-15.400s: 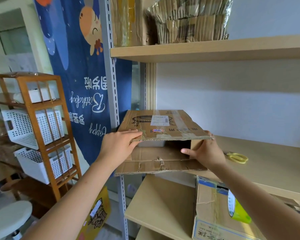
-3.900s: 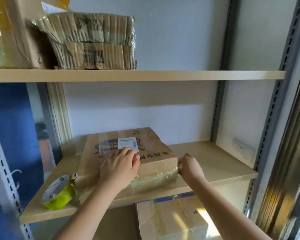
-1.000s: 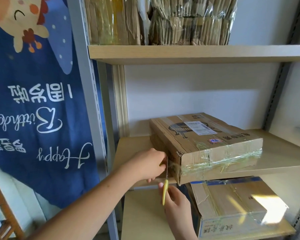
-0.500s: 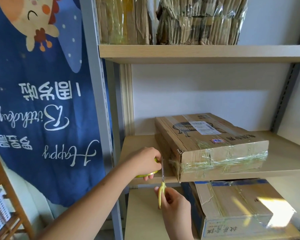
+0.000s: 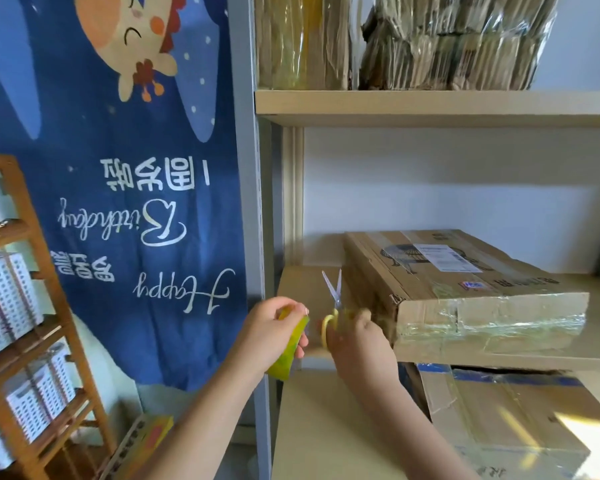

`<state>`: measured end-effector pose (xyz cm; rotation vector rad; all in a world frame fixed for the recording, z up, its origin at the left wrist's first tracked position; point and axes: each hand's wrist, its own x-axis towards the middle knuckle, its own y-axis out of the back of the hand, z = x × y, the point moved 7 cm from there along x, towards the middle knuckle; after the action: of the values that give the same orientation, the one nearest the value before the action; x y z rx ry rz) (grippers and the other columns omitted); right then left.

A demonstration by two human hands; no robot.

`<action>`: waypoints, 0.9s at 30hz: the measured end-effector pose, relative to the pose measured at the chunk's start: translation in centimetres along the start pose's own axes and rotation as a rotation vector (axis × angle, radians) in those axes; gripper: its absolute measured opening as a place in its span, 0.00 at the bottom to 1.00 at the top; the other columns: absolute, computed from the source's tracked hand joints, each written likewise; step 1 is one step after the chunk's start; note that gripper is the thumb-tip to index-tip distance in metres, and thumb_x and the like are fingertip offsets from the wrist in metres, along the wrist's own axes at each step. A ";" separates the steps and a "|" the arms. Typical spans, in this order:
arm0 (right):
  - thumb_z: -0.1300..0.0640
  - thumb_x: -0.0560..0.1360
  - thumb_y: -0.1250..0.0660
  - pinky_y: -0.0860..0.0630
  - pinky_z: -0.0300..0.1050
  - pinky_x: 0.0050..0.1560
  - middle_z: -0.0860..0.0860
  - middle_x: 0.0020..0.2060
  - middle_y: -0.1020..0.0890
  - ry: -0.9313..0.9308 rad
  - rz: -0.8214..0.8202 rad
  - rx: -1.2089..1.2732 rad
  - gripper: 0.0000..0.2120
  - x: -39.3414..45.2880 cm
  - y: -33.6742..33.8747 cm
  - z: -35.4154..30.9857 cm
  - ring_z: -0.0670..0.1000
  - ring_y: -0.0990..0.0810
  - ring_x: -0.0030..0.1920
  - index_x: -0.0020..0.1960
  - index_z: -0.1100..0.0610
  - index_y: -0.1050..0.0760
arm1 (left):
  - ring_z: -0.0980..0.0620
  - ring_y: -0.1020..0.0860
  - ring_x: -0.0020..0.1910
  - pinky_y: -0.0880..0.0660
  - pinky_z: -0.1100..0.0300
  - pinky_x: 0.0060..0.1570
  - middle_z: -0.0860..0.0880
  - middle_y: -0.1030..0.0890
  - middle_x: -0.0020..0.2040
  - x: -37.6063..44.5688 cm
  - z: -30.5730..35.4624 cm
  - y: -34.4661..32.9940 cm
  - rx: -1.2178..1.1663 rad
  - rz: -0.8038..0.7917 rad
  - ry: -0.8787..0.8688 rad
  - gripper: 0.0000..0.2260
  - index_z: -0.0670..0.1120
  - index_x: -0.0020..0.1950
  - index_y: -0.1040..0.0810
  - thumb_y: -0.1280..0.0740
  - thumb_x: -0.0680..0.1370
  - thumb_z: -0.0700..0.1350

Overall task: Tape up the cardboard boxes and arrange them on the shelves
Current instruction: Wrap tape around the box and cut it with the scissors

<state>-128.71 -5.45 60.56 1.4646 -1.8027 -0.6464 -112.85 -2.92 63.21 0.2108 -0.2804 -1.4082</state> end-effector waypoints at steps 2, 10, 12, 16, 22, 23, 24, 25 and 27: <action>0.45 0.79 0.40 0.28 0.44 0.42 0.54 0.48 0.20 0.004 -0.009 -0.160 0.19 2.0 0.1 -0.7 0.58 0.20 0.50 0.58 0.60 0.27 | 0.49 0.22 0.28 0.23 0.60 0.32 0.43 0.20 0.32 -1.1 -0.2 0.1 -0.149 -0.005 0.051 0.07 0.44 0.52 0.20 0.37 0.81 0.44; 0.66 0.80 0.41 0.25 0.45 0.52 0.56 0.62 0.22 0.204 -0.359 -0.645 0.15 5.8 -3.7 -3.6 0.56 0.23 0.63 0.65 0.63 0.25 | 0.46 0.24 0.28 0.24 0.60 0.33 0.41 0.21 0.32 -3.0 -0.8 -0.4 -0.280 -0.079 0.098 0.09 0.42 0.52 0.21 0.41 0.80 0.35; 0.66 0.80 0.41 0.26 0.44 0.49 0.56 0.61 0.22 0.215 -0.318 -0.677 0.14 6.4 -3.0 -4.0 0.56 0.22 0.62 0.63 0.62 0.25 | 0.47 0.24 0.27 0.24 0.61 0.32 0.41 0.21 0.33 -3.5 -0.8 -0.3 -0.281 -0.078 0.088 0.10 0.42 0.53 0.21 0.41 0.80 0.35; 0.69 0.76 0.39 0.27 0.43 0.41 0.55 0.52 0.18 0.218 -0.083 -0.662 0.13 5.6 -1.2 -4.6 0.55 0.18 0.52 0.55 0.59 0.20 | 0.47 0.24 0.27 0.25 0.62 0.30 0.40 0.22 0.33 -4.3 -1.1 -0.5 -0.339 -0.095 0.075 0.09 0.40 0.54 0.22 0.41 0.80 0.34; 0.55 0.82 0.41 0.32 0.43 0.35 0.53 0.39 0.21 0.335 -0.020 -0.215 0.13 2.8 0.7 -5.9 0.55 0.21 0.41 0.41 0.56 0.23 | 0.50 0.23 0.26 0.24 0.63 0.29 0.42 0.20 0.33 -4.9 -2.0 -0.2 -0.365 -0.066 0.093 0.09 0.40 0.57 0.22 0.40 0.81 0.35; 0.48 0.82 0.41 0.32 0.43 0.33 0.50 0.33 0.23 0.371 -0.062 -0.059 0.18 2.1 1.0 -6.0 0.52 0.24 0.36 0.36 0.54 0.26 | 0.51 0.23 0.25 0.24 0.64 0.29 0.43 0.20 0.32 -4.9 -2.3 0.0 -0.371 -0.044 0.104 0.09 0.41 0.56 0.21 0.40 0.80 0.35; 0.44 0.81 0.40 0.33 0.39 0.33 0.47 0.29 0.25 0.411 -0.107 0.066 0.19 1.1 1.3 -6.1 0.47 0.26 0.33 0.34 0.52 0.26 | 0.52 0.23 0.24 0.25 0.65 0.28 0.44 0.20 0.31 -4.9 -2.4 0.1 -0.380 -0.027 0.112 0.09 0.41 0.55 0.21 0.39 0.80 0.35; 0.43 0.78 0.36 0.31 0.33 0.33 0.45 0.30 0.23 0.460 -0.142 0.143 0.17 -0.1 1.6 -6.4 0.43 0.26 0.32 0.36 0.51 0.23 | 0.53 0.23 0.23 0.25 0.66 0.27 0.46 0.20 0.29 -4.8 -2.5 0.2 -0.383 -0.012 0.116 0.09 0.41 0.54 0.21 0.39 0.80 0.35; 0.47 0.74 0.28 0.28 0.27 0.39 0.43 0.37 0.17 0.513 -0.149 0.190 0.06 -1.6 1.6 -6.3 0.40 0.21 0.38 0.44 0.49 0.16 | 0.53 0.23 0.22 0.25 0.65 0.26 0.48 0.20 0.26 -4.6 -2.8 0.1 -0.384 -0.004 0.129 0.08 0.40 0.52 0.21 0.40 0.80 0.34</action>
<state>-124.59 -3.18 65.34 1.7151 -1.3897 -0.1427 -112.50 1.54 60.30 -0.0143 0.0986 -1.4176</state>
